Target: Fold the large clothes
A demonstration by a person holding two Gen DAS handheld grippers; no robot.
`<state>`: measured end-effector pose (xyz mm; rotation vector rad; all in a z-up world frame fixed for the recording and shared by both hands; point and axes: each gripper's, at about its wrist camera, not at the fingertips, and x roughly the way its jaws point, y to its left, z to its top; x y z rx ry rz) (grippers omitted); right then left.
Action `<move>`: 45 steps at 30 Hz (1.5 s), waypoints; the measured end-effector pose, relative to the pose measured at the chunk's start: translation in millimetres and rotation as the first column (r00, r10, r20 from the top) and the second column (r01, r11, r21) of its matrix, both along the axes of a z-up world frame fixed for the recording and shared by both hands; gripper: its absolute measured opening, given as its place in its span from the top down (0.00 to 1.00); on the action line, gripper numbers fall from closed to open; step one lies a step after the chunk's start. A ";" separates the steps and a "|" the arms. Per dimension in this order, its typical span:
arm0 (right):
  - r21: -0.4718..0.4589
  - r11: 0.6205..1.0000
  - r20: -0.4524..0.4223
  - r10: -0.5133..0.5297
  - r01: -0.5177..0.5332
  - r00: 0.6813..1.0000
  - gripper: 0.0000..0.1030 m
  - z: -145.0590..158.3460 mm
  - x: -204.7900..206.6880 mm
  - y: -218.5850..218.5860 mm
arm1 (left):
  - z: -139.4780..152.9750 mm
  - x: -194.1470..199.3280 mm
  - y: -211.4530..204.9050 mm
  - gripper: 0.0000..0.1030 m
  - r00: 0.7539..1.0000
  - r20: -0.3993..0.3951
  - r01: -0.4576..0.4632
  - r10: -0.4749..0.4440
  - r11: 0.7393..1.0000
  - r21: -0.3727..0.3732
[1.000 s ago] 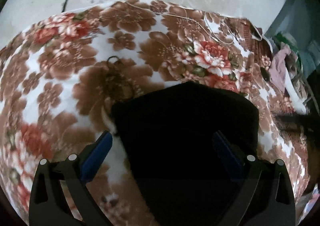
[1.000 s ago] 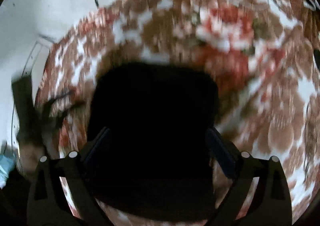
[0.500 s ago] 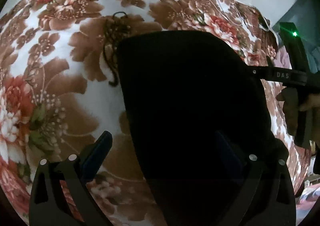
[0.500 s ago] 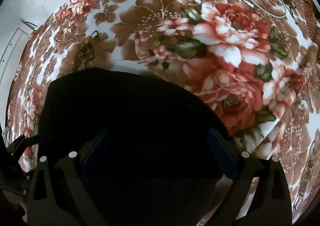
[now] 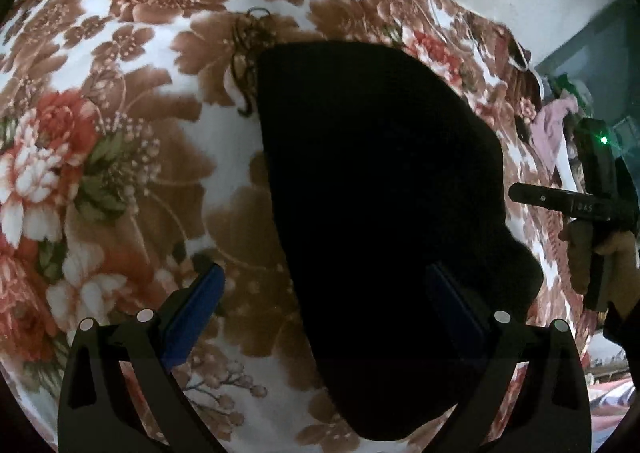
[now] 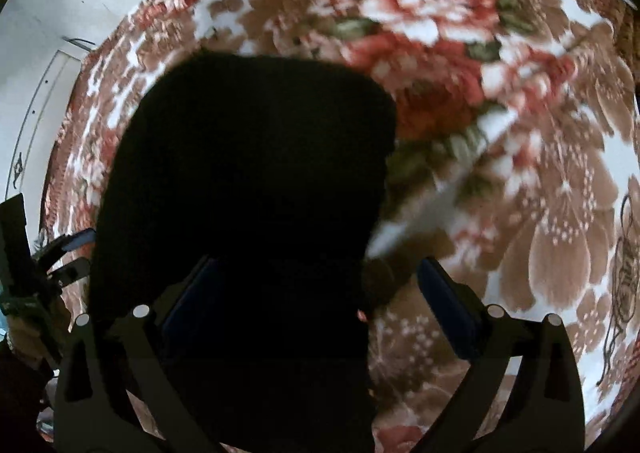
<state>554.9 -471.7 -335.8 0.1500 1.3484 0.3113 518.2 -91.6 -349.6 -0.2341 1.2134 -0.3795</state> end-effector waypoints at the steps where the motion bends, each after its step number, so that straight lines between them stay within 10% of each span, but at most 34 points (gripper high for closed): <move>1: -0.002 1.000 -0.009 0.005 -0.006 1.000 0.05 -4.1 -2.4 -0.3 | -0.5 -0.5 1.1 0.05 1.000 0.004 -0.004 0.004 1.000 -0.008; 8: -0.054 0.998 -0.069 0.015 -0.019 0.997 0.05 -31.4 -13.8 8.2 | -9.8 4.2 2.8 0.05 0.998 -0.056 -0.034 0.023 0.977 -0.211; 45: 0.065 0.996 -0.103 0.064 -0.057 0.993 0.05 -65.2 -7.9 58.0 | -87.0 32.9 -24.1 0.03 0.972 -0.209 -0.003 -0.109 0.882 -0.471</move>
